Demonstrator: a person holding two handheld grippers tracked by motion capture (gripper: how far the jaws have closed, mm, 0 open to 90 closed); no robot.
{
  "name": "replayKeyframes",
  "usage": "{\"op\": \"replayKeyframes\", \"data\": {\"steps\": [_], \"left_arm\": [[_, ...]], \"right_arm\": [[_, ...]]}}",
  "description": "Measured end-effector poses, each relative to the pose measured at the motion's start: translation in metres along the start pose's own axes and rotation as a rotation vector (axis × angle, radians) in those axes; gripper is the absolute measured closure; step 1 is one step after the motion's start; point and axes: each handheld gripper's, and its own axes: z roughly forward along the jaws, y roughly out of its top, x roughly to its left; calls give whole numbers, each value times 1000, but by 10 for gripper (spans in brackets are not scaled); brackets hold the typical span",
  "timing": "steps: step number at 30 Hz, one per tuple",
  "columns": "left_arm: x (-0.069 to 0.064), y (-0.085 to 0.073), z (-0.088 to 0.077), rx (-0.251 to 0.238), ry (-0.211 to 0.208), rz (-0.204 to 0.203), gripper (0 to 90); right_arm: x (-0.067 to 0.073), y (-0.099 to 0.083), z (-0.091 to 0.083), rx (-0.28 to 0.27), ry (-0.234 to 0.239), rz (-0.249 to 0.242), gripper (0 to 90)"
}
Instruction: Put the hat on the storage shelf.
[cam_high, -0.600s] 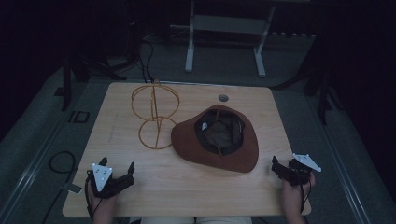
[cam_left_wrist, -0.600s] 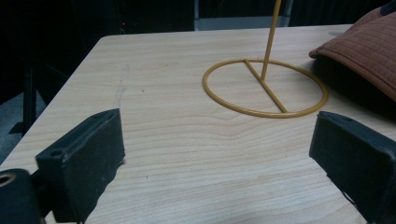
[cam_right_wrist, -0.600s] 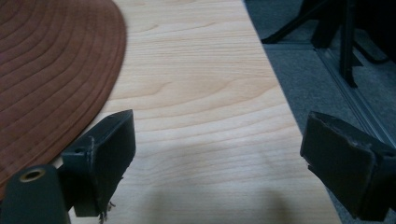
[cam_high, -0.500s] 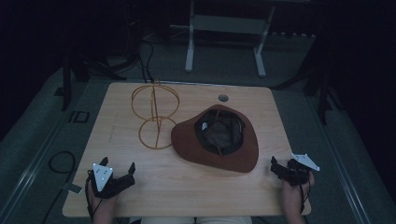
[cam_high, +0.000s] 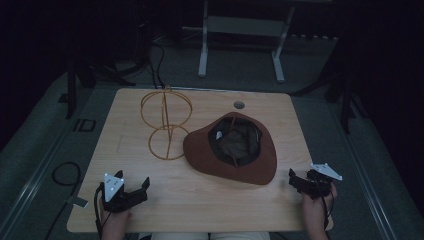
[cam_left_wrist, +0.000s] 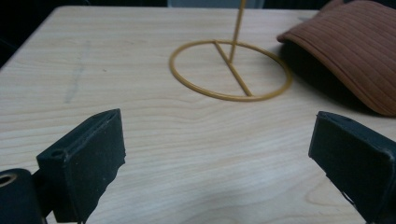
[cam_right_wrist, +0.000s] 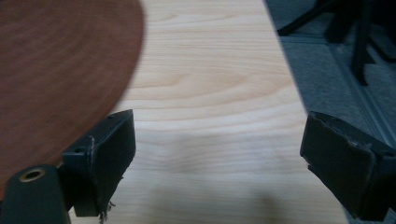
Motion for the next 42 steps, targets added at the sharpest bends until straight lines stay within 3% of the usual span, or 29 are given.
{"op": "replayKeyframes", "data": {"steps": [4,7,9,13,17,29,39,42], "left_arm": [[-4,1,0,34,-51,-6,42],[-9,1,0,45,-97,29,42],[-13,2,-1,49,-102,65,43],[-15,2,-2,54,-142,59,43],[-16,2,-3,55,-141,72,44],[-17,1,-2,76,-143,85,49],[-18,0,-1,87,-167,107,50],[-18,1,-2,84,-165,99,58]], "right_arm": [[11,13,-5,7,64,-40,113],[21,22,-6,8,89,-73,126],[26,29,-5,16,123,-72,125],[36,43,-5,6,154,-69,125],[46,60,-3,4,195,-63,105],[76,115,17,-18,204,-92,129],[102,146,54,33,228,-130,166],[109,149,68,49,225,-162,229]]}}
